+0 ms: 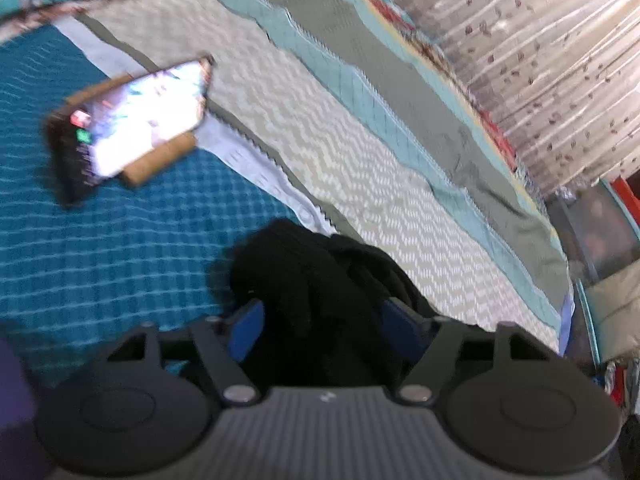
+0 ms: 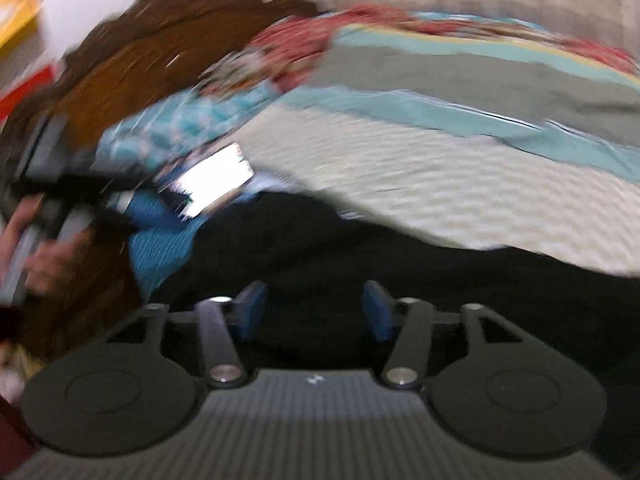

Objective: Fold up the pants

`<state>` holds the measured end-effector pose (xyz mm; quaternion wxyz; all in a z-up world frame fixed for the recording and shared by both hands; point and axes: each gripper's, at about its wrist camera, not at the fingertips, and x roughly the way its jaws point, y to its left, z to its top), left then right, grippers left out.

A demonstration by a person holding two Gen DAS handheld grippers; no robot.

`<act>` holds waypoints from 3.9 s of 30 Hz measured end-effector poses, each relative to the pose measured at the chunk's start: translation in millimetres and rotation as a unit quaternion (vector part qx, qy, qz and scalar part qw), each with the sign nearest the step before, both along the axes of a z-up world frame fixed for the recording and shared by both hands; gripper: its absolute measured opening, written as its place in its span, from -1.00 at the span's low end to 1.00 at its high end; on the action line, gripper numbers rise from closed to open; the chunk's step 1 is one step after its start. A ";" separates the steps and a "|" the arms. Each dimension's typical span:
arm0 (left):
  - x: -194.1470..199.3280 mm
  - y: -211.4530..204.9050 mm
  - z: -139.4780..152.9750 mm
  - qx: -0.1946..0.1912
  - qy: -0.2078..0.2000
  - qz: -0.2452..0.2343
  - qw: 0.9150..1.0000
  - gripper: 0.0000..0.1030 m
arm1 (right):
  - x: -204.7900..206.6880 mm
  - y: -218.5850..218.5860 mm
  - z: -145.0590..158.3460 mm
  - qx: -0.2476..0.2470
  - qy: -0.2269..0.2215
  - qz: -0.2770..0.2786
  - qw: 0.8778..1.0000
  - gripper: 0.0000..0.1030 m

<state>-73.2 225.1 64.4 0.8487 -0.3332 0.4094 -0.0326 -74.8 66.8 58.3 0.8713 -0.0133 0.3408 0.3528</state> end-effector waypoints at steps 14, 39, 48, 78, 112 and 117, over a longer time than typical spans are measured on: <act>-53.9 0.2 56.0 -0.043 -0.134 -0.024 0.990 -0.87 | 15.4 36.2 4.6 -0.103 -0.054 0.062 0.991 -0.93; -82.1 -1.7 -58.0 -0.055 -0.013 -0.004 0.998 0.75 | 79.1 76.6 39.6 0.014 0.058 0.114 0.992 0.49; -91.1 -4.4 -62.1 -0.026 -0.024 -0.014 0.999 -0.18 | 117.8 169.0 -45.7 -0.101 0.162 0.204 0.960 -0.06; -46.3 14.7 37.3 0.123 -0.115 0.077 0.983 0.05 | 106.7 -143.3 -6.9 0.083 0.064 -0.205 0.973 -0.07; 11.3 -354.3 -13.9 0.274 -0.111 -0.454 0.840 -0.92 | -31.1 -373.6 -82.7 0.329 0.182 -0.479 0.793 -0.90; 1.0 -339.6 10.5 0.217 -0.114 -0.458 0.854 -0.92 | -54.3 -372.2 -59.1 0.340 0.128 -0.459 0.811 -0.90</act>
